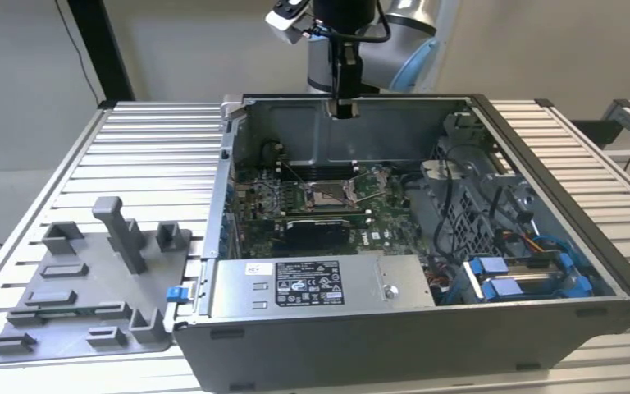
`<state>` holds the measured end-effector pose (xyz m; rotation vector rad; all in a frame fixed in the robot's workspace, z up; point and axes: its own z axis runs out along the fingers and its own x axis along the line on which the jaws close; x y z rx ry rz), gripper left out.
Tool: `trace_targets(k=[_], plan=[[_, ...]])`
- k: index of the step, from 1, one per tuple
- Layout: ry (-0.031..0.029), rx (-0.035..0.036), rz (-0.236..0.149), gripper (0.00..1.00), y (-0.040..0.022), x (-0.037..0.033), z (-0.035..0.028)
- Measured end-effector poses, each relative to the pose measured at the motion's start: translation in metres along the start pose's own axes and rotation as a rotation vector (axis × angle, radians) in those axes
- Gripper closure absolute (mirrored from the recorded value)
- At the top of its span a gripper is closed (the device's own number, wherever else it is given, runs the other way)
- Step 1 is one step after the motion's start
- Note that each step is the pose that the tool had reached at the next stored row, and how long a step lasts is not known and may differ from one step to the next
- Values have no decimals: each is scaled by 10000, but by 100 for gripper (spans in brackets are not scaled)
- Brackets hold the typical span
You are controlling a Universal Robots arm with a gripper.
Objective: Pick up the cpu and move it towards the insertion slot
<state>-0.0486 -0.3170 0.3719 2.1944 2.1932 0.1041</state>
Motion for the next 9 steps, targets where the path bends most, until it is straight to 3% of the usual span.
trace_targets(k=[9], plan=[[1, 0, 2, 100, -3, 0, 0]])
